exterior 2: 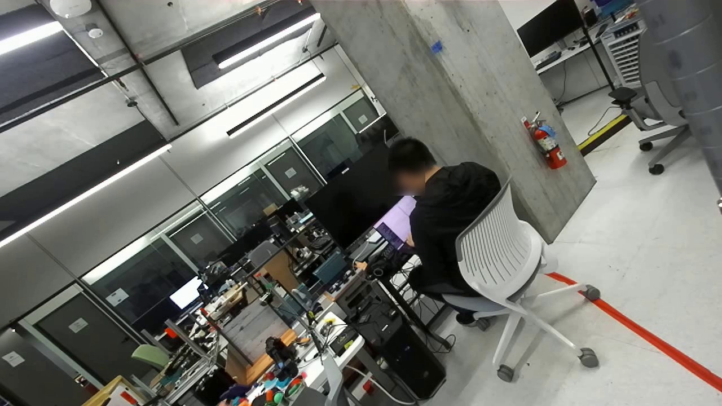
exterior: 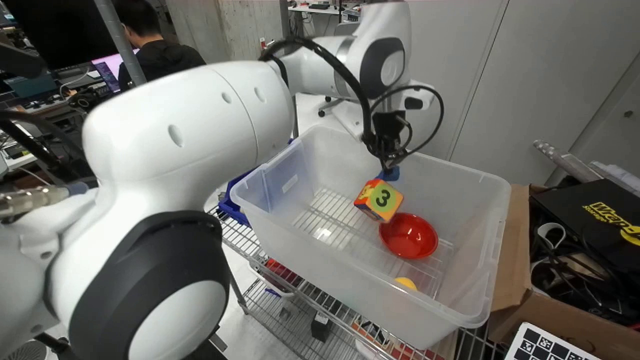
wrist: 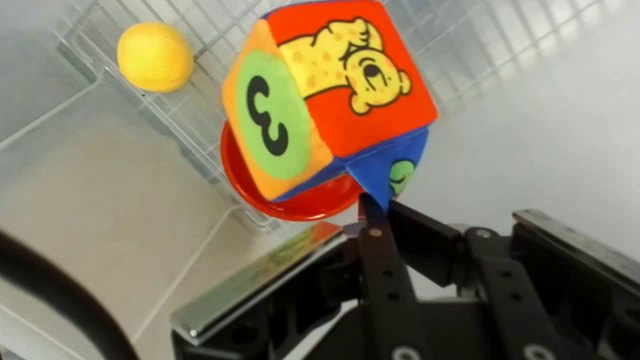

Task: Pick up an object and place it on another position and it was smooth in its movements

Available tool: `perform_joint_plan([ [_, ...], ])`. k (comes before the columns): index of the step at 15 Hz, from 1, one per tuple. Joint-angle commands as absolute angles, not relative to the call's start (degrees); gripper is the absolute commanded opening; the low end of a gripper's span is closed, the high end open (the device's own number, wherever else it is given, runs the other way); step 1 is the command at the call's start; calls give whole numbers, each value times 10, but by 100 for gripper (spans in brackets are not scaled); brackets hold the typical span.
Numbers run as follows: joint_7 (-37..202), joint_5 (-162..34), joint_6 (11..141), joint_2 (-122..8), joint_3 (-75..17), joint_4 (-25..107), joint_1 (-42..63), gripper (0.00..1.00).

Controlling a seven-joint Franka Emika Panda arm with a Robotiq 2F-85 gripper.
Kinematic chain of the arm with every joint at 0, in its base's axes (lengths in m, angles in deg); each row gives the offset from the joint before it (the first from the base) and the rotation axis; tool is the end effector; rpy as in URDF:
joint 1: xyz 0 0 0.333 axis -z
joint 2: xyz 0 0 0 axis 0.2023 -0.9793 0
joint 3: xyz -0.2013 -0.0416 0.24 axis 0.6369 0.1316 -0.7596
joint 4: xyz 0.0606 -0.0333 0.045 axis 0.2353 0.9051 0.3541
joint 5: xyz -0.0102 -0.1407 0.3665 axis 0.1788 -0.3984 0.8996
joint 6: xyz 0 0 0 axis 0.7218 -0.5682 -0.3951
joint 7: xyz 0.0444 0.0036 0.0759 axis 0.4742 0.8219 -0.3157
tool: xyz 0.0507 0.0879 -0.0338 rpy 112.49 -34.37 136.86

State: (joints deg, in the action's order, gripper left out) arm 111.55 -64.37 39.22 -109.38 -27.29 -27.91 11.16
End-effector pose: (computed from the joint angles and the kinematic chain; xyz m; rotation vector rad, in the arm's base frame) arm 0.8081 -0.0268 0.3395 2.8796 -0.8937 0.1913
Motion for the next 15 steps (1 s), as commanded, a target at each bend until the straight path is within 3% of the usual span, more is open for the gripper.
perform_joint_plan([
  [1,1087,-623,379,-1068,-297,-265,87,1],
  [5,1093,-631,435,-1110,-294,-250,62,1],
  [7,1096,-632,437,-1172,-292,-312,60,1],
  [9,1095,-637,484,-1168,-286,-254,59,1],
  [15,1101,-642,538,-1225,-272,-269,61,1],
])
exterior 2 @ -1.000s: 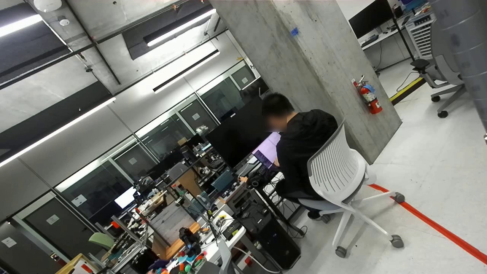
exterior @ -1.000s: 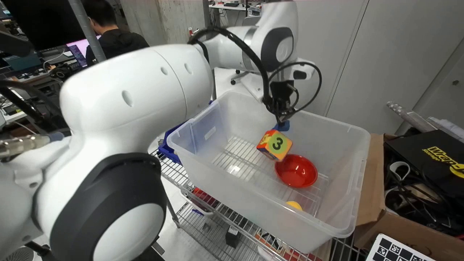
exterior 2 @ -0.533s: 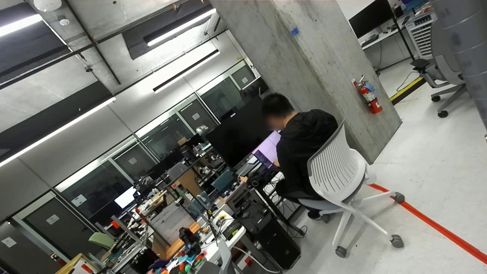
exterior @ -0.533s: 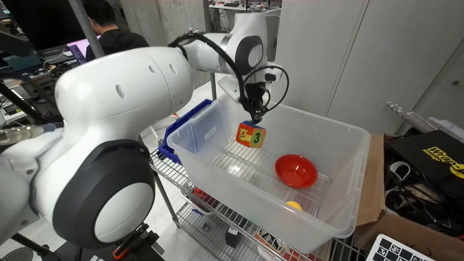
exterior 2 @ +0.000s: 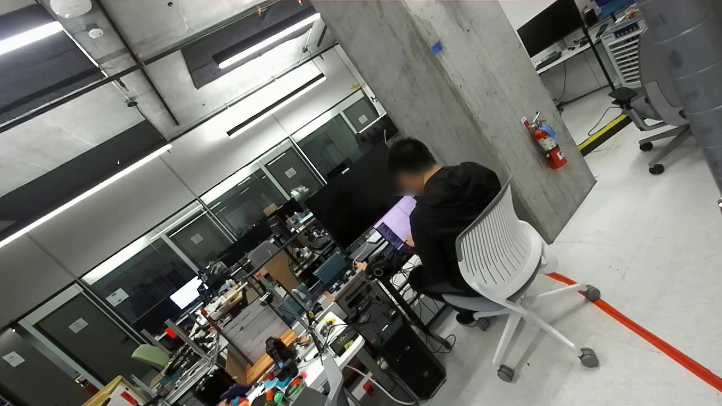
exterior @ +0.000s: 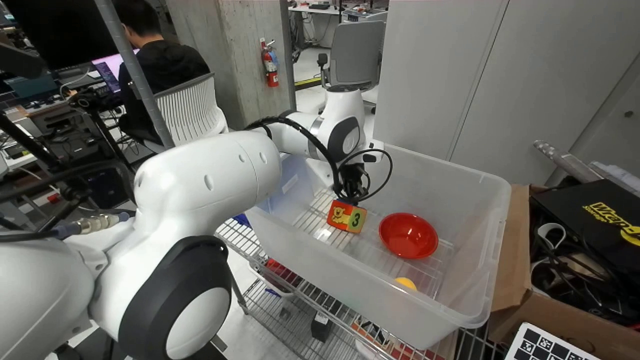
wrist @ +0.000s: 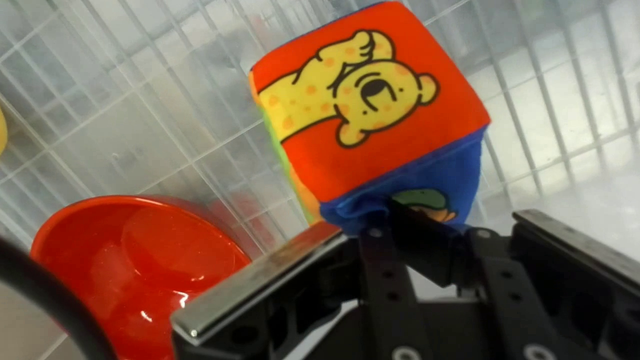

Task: Pick up an object and place it on another position and it was smooth in its movements

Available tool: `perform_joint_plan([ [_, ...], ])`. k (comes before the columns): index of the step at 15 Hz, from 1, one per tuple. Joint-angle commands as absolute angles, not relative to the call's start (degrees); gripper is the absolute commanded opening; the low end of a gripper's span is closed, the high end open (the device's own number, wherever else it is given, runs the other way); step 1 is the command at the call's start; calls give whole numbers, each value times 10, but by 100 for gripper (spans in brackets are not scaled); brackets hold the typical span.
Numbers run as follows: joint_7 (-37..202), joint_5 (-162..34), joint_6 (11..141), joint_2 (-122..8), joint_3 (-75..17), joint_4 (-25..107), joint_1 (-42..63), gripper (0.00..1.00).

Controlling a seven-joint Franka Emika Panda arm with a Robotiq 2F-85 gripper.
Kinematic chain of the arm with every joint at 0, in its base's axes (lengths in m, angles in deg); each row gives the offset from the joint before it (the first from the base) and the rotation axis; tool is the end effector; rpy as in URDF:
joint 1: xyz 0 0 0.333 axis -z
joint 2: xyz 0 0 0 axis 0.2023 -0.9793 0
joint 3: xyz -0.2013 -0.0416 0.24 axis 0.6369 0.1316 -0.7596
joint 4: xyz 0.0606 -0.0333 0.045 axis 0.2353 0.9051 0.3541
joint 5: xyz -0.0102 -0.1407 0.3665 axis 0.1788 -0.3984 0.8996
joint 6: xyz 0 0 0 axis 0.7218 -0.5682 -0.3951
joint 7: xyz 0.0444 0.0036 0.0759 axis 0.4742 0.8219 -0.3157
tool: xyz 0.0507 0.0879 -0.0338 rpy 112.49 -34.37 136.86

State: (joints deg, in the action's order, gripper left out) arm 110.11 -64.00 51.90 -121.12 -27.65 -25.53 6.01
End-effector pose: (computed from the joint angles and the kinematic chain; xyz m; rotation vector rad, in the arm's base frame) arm 0.8101 0.0494 0.1735 2.9451 -0.6834 0.1564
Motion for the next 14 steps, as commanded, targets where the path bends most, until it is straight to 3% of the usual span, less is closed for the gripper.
perform_joint_plan([
  [1,1104,-640,540,-1223,-271,-266,61,1],
  [2,1109,-639,536,-1219,-270,-264,62,1],
  [3,1114,-636,526,-1213,-271,-259,63,30],
  [5,1124,-631,500,-1201,-275,-255,65,38],
  [13,1142,-623,343,-1116,-283,-249,69,98],
  [14,1144,-621,331,-1103,-284,-252,71,100],
])
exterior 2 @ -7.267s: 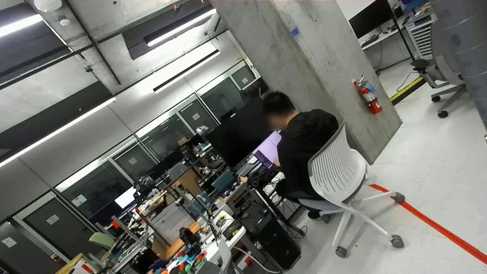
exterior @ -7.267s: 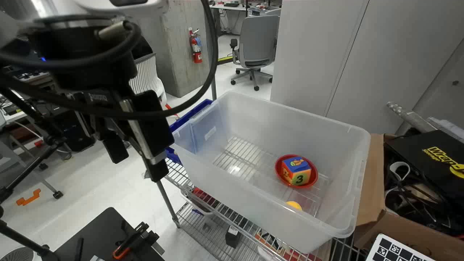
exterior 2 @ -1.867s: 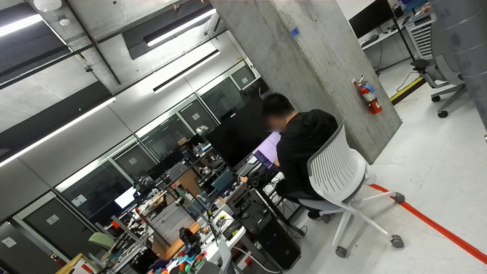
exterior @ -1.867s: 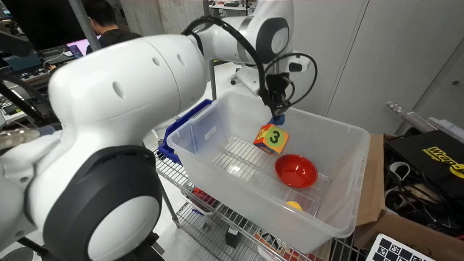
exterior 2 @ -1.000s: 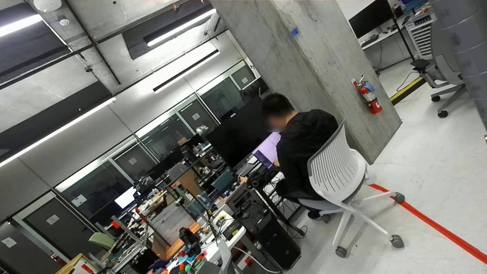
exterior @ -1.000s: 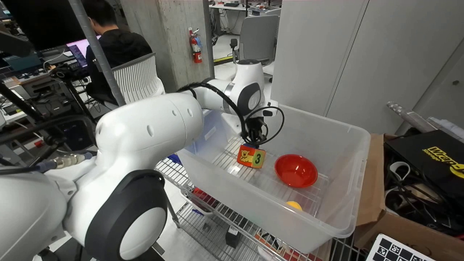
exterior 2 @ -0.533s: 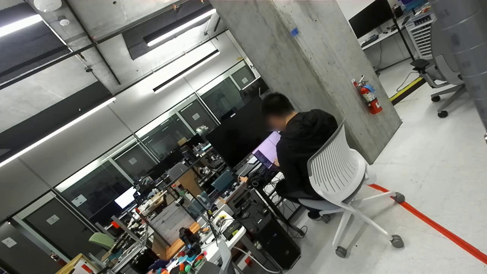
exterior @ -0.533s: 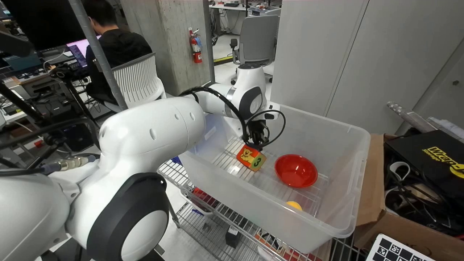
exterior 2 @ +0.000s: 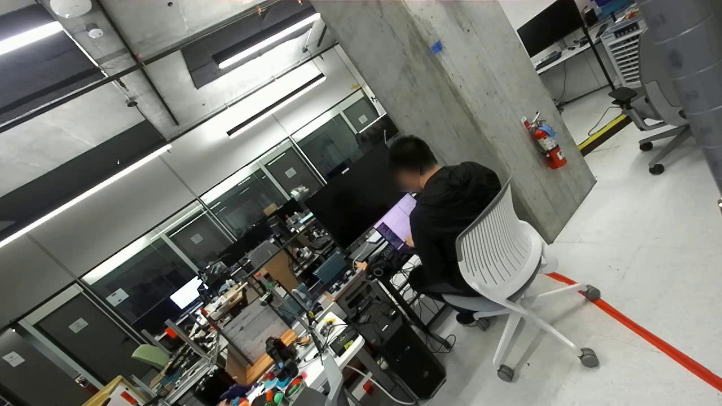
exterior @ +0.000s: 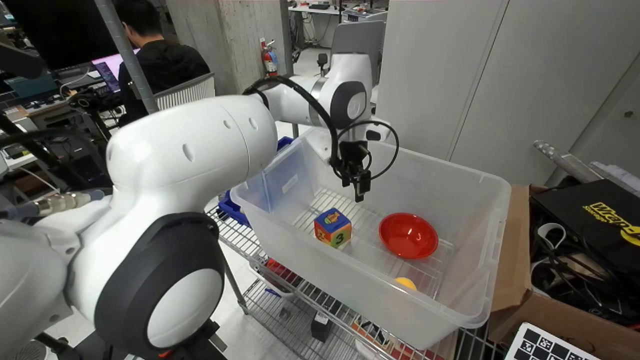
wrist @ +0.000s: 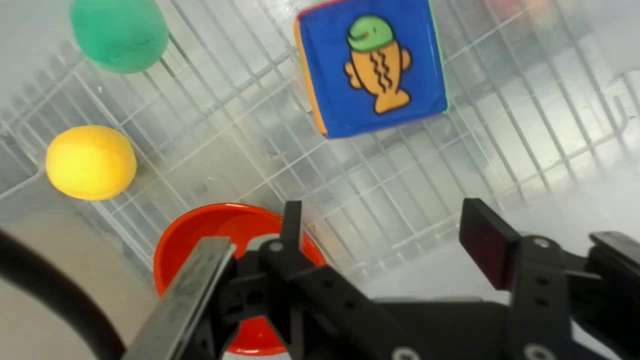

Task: Pick up an object and place it on another position and it was smooth in its movements

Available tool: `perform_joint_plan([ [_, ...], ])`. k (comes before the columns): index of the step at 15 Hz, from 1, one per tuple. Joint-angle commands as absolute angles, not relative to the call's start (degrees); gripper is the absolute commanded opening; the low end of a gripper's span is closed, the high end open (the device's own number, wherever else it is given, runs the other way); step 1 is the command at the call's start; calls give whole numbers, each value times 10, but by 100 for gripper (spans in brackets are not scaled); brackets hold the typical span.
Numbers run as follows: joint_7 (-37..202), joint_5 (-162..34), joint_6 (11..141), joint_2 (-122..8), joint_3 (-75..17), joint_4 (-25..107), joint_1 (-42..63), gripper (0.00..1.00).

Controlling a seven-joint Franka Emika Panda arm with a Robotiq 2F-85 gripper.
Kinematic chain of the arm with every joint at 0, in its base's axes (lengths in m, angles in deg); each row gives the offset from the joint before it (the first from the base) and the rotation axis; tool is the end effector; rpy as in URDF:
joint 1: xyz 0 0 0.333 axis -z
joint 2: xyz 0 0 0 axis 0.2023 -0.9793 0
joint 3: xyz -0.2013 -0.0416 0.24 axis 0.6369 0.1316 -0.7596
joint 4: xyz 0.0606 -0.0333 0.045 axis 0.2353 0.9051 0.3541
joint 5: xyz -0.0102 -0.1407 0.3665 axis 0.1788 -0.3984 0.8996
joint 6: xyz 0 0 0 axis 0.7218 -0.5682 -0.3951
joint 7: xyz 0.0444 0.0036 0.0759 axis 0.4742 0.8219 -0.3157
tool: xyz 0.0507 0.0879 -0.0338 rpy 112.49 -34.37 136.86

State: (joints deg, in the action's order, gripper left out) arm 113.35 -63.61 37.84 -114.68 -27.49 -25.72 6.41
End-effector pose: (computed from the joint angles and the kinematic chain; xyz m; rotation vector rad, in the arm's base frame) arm 0.7987 0.0398 0.2444 2.8793 -0.8071 -0.0258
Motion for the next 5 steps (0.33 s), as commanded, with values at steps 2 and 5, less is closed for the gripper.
perform_joint_plan([
  [2,1164,-608,301,-1072,-291,-254,80,100],
  [5,1151,-622,315,-1074,-282,-252,75,100],
])
